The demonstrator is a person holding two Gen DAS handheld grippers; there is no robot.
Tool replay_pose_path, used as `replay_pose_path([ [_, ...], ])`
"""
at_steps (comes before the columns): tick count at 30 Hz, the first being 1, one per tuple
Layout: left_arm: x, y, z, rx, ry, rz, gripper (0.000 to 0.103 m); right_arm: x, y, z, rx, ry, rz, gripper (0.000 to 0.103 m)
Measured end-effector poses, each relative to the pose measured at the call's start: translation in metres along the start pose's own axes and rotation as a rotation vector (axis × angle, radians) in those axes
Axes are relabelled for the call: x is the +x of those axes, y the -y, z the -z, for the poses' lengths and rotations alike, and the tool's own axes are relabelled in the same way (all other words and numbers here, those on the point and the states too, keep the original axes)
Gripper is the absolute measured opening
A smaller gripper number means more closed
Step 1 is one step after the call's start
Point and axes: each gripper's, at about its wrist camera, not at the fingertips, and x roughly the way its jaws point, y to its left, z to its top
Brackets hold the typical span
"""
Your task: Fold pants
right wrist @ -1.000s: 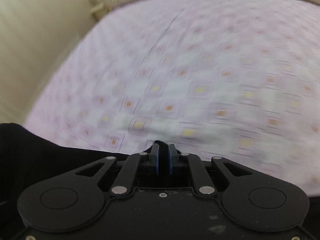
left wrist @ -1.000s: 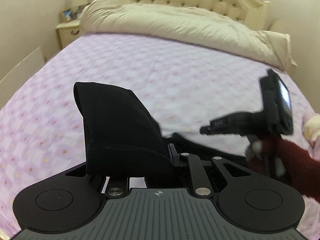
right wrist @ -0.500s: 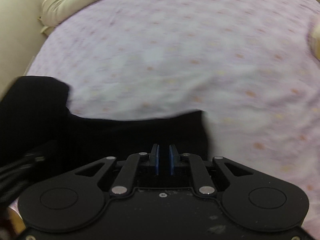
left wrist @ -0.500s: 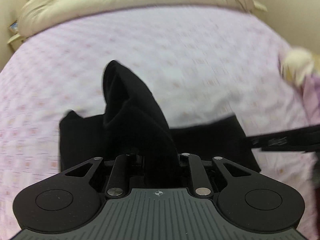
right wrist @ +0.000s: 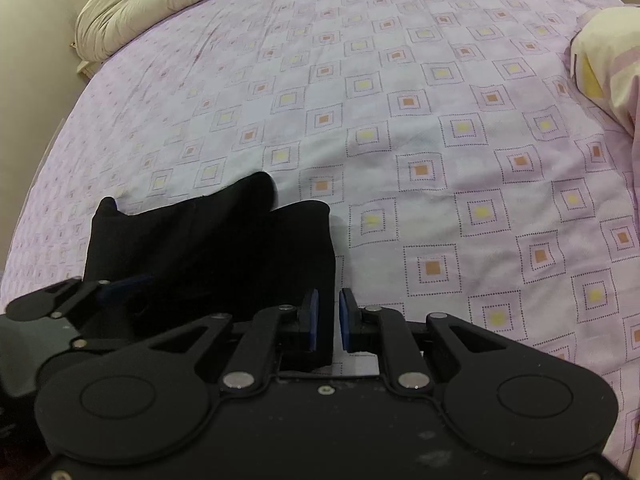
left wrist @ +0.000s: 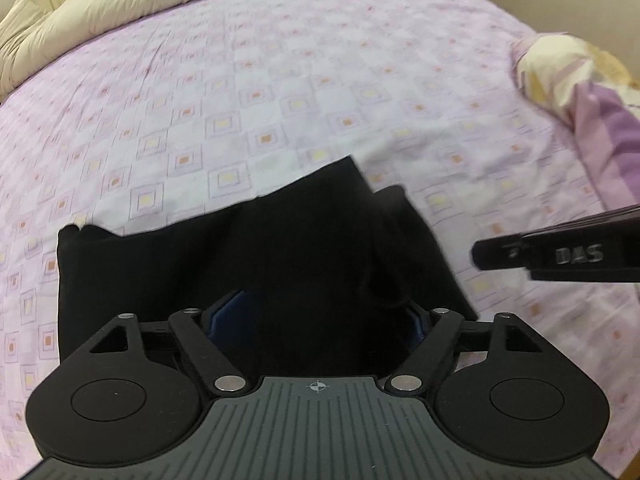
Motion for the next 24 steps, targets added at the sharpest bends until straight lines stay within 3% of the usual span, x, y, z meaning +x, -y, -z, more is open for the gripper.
replay_pose_path([
  [6,-0.028,0.005,-0.003,-0.002,0.081,0.079,0.082,-0.007,0.003,-0.002,0.012,0.021,0.023,0.021],
  [10,-0.050,-0.004,0.001,-0.011,0.138,0.142,0.083,-0.014,-0.004,-0.007,0.033,0.061,-0.007,0.034],
  [13,-0.054,-0.018,0.011,-0.043,0.131,0.116,0.083,-0.012,-0.015,-0.010,0.021,0.058,-0.034,0.050],
  [17,-0.047,-0.048,0.024,-0.135,0.069,0.048,0.083,0.002,-0.035,-0.011,-0.026,0.024,-0.036,0.059],
  [24,-0.044,-0.105,0.043,-0.302,0.005,-0.032,0.083,0.040,-0.060,-0.009,-0.108,-0.051,0.015,0.061],
])
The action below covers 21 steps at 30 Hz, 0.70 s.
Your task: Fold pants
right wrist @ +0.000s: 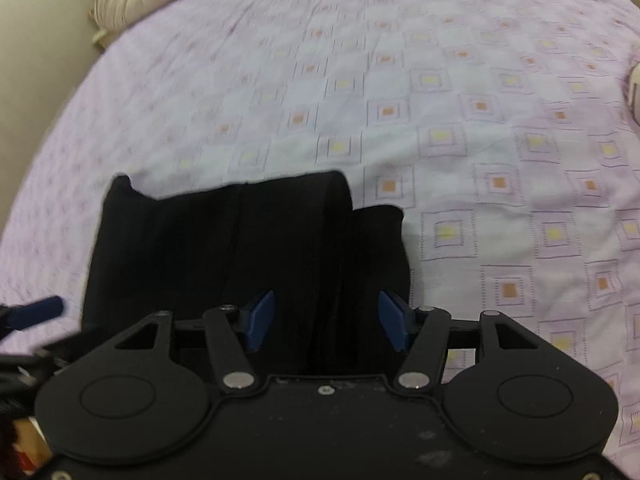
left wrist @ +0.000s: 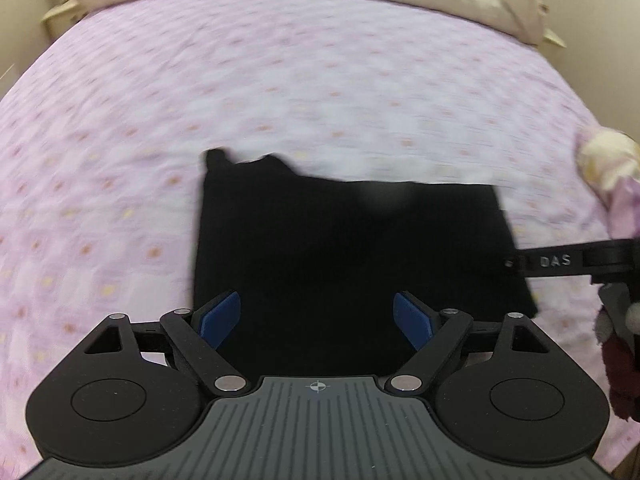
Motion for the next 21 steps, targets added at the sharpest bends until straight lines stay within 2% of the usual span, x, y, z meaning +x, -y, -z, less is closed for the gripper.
replay_pose_path([
  [3,0.000,-0.017,0.001,-0.034,-0.012,-0.017,0.083,0.009,-0.007,0.000,-0.003,-0.017,0.006,0.059],
  [6,0.001,-0.029,-0.002,-0.058,-0.017,-0.025,0.083,0.008,-0.023,0.000,-0.061,-0.018,0.057,0.030],
  [7,0.001,-0.034,-0.003,-0.063,-0.018,-0.025,0.083,0.004,-0.031,0.001,-0.101,-0.007,0.068,0.018],
  [8,0.001,-0.036,-0.004,-0.066,-0.017,-0.025,0.083,-0.002,-0.038,0.001,-0.127,0.006,0.057,0.013],
  [9,0.000,-0.038,-0.006,-0.067,-0.014,-0.025,0.083,-0.011,-0.044,0.000,-0.152,0.024,0.047,0.012],
  [12,0.002,-0.042,-0.016,-0.069,-0.004,-0.016,0.083,-0.037,-0.053,0.004,-0.193,0.101,0.095,0.011],
  [13,0.005,-0.043,-0.021,-0.069,-0.002,-0.016,0.083,-0.038,-0.048,0.004,-0.165,0.097,0.116,0.012],
  [17,0.025,-0.045,-0.043,-0.060,-0.004,-0.023,0.083,-0.010,-0.018,0.004,-0.033,-0.014,0.177,0.013],
  [21,0.053,-0.040,-0.061,-0.011,-0.034,-0.064,0.083,-0.006,-0.020,0.002,-0.054,-0.031,0.171,0.015],
])
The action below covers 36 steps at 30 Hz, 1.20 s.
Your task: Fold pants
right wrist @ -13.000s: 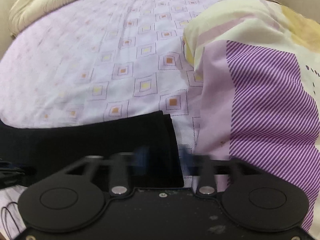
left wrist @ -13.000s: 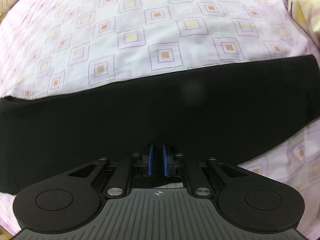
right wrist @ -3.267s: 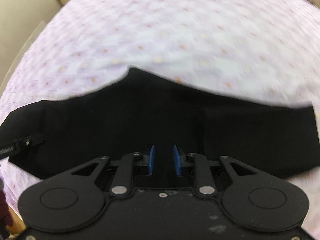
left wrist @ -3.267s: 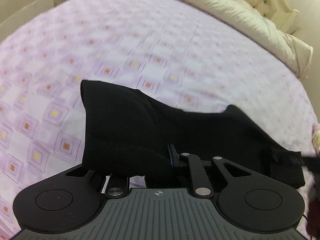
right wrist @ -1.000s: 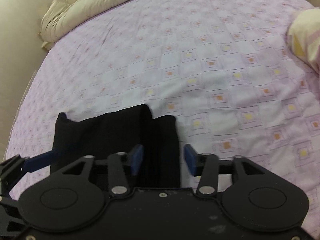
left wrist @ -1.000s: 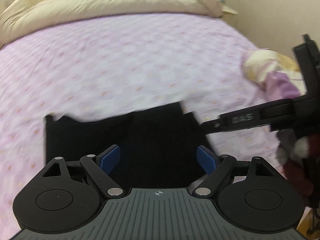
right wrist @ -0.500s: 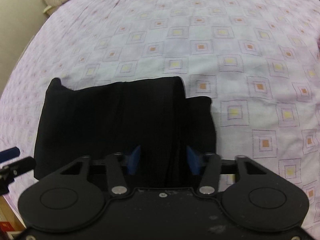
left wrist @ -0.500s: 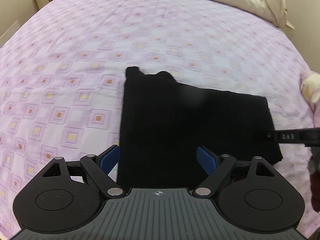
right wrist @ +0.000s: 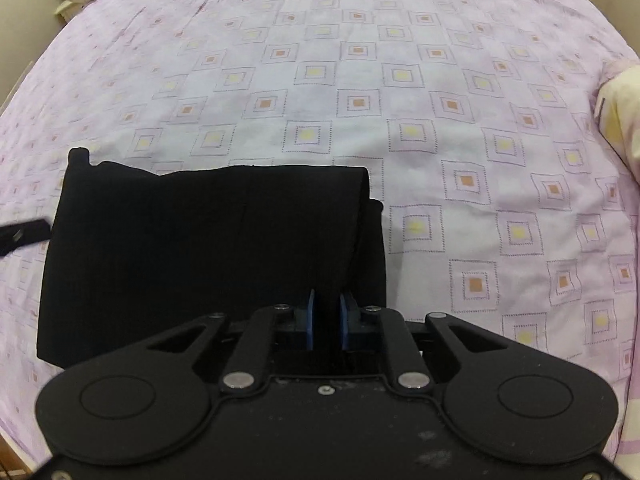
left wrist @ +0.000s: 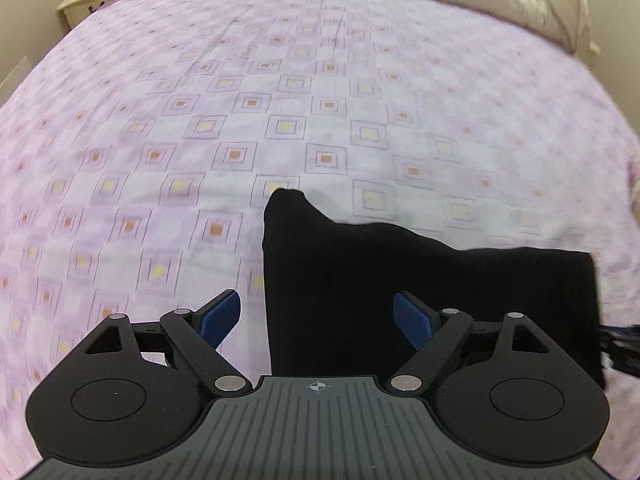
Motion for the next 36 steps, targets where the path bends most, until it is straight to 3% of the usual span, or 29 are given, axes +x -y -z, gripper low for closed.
replay_pose_path([
  [4,0.035,0.001,-0.006,0.043,-0.077,-0.087,0.084,0.010,-0.001,0.000,-0.024,-0.034,0.020,0.025],
  [8,0.058,-0.017,-0.004,-0.039,-0.135,-0.077,0.103,0.019,0.005,-0.003,0.001,-0.064,0.008,0.029],
  [12,0.063,-0.030,0.003,-0.102,-0.142,-0.019,0.103,0.026,0.006,-0.006,-0.006,-0.081,0.000,0.032],
  [26,0.065,-0.032,-0.003,-0.079,-0.146,-0.012,0.103,0.032,0.012,-0.008,-0.004,-0.072,-0.019,0.037],
  [30,0.048,-0.034,0.001,-0.079,-0.156,-0.013,0.102,0.030,0.010,-0.005,-0.004,-0.068,-0.007,0.038],
  [34,0.020,-0.030,0.028,-0.010,-0.135,-0.027,0.102,0.031,0.014,-0.003,0.026,-0.070,0.052,0.066],
  [36,0.009,-0.027,0.048,0.018,-0.139,-0.017,0.102,0.033,0.024,-0.002,0.095,-0.078,0.026,0.067],
])
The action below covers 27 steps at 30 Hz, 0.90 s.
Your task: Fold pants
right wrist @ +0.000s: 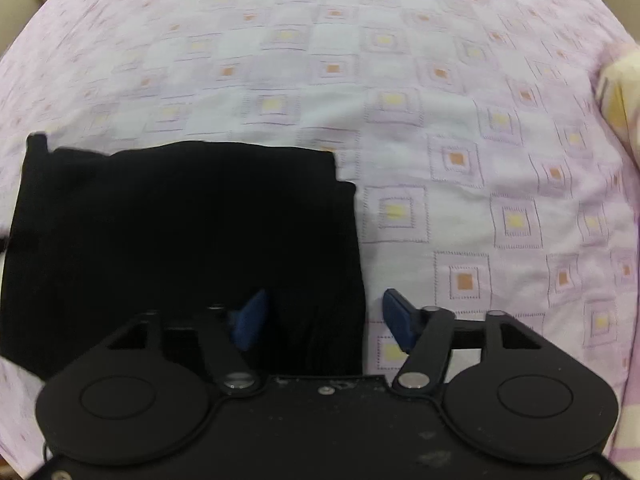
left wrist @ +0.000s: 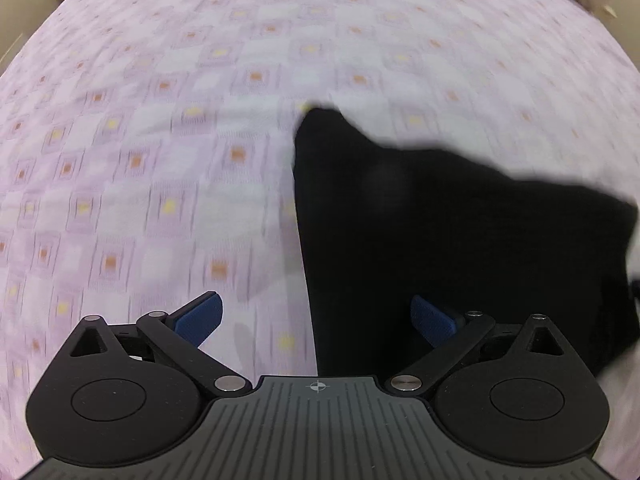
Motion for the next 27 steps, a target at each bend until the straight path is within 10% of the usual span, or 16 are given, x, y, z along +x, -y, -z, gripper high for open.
replay_pose_path([
  [15,0.006,-0.026,0.058,-0.073,-0.071,0.073,0.103,-0.051,-0.011,0.016,0.056,0.143,0.069,0.071],
  [27,0.004,-0.013,0.065,-0.008,-0.045,0.078,0.103,-0.091,-0.023,0.114,0.277,0.145,0.084,0.073],
])
